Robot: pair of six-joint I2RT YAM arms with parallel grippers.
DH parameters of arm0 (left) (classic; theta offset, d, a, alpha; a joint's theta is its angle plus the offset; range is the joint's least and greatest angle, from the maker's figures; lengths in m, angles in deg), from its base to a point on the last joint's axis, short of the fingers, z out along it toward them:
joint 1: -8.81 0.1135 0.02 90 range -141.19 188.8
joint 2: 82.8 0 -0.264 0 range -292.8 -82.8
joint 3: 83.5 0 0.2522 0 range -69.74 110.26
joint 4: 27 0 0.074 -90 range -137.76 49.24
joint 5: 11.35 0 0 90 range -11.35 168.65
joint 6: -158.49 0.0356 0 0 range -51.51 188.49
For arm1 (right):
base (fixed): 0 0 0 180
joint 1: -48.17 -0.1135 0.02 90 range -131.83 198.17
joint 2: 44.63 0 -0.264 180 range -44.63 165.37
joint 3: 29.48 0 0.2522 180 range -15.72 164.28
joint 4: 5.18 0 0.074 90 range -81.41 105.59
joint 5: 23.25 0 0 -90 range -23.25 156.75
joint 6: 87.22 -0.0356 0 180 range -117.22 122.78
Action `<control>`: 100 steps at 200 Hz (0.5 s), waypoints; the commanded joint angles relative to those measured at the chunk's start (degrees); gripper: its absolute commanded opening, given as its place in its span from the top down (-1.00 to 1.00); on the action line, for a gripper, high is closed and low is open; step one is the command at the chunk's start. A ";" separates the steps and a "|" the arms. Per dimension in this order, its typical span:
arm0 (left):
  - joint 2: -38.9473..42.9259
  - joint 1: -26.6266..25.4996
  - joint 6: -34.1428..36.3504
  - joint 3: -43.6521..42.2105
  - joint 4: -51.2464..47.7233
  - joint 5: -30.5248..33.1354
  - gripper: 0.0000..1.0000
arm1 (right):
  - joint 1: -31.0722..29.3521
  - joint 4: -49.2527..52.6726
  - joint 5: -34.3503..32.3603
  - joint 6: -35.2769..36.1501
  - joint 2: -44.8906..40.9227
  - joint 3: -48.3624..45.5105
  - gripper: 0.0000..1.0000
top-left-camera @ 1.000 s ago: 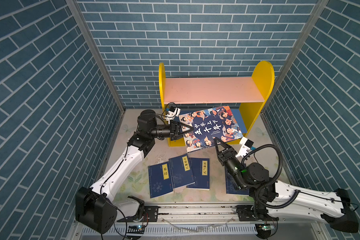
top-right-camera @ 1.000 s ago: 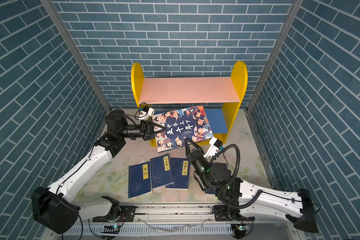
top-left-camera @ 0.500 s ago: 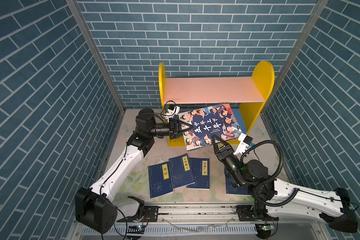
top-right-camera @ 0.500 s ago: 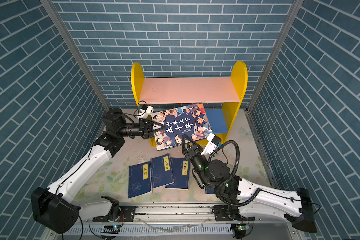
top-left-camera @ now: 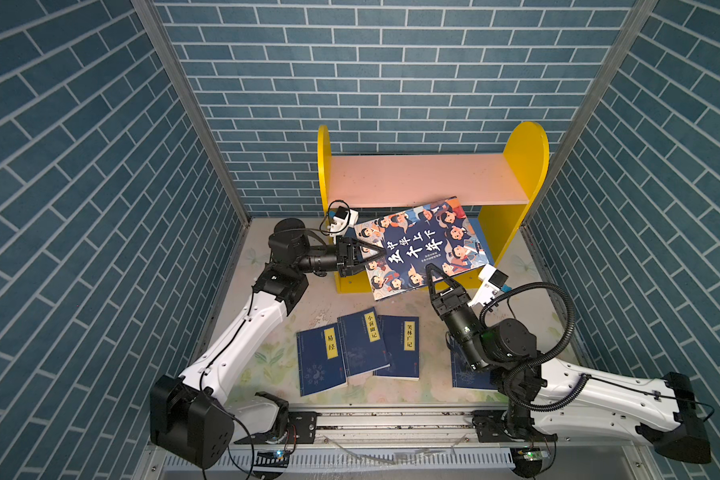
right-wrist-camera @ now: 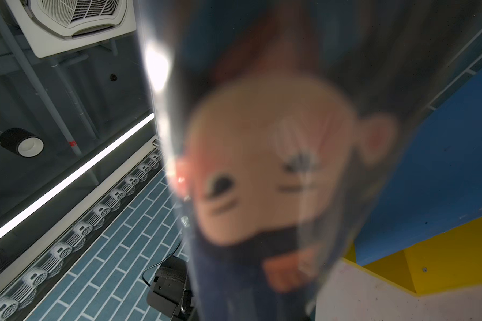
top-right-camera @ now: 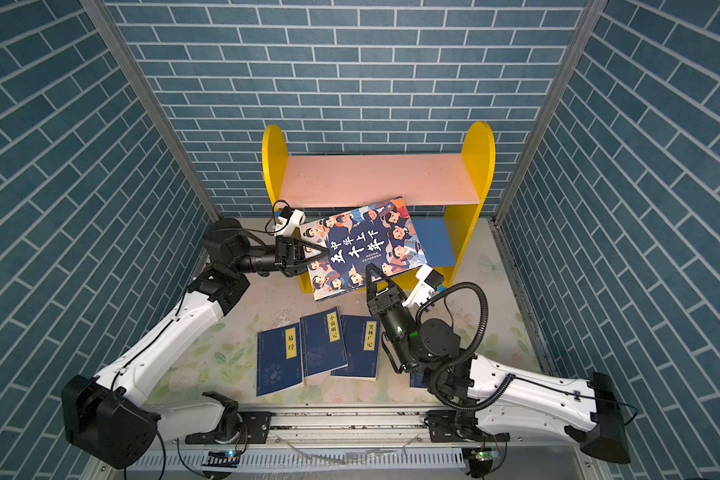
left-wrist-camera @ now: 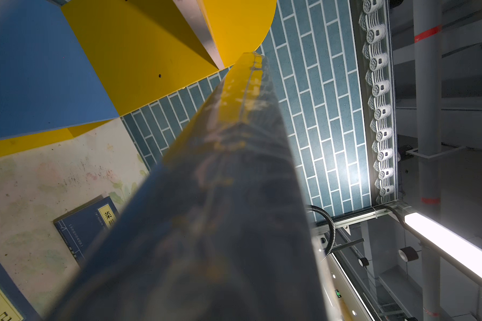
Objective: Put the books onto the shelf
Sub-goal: 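Raise the picture book with both grippers up over the pink top shelf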
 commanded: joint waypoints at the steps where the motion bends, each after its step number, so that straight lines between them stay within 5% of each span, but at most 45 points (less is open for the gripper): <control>1: 2.01 -0.39 7.78 2.67 -5.04 -2.17 0.45 | 0.26 -2.54 2.75 6.91 0.66 3.30 0.92; 40: 4.31 1.54 16.58 4.90 -15.94 0.35 -0.46 | 0.45 -2.02 2.52 7.43 1.80 5.79 1.00; 67: 6.31 3.90 27.88 8.16 -28.61 3.38 -0.62 | 0.83 -1.13 2.05 7.55 2.40 7.47 1.00; 100: 7.63 6.14 31.40 9.59 -33.17 4.14 -0.78 | 1.43 -0.97 2.23 7.44 3.19 9.42 1.00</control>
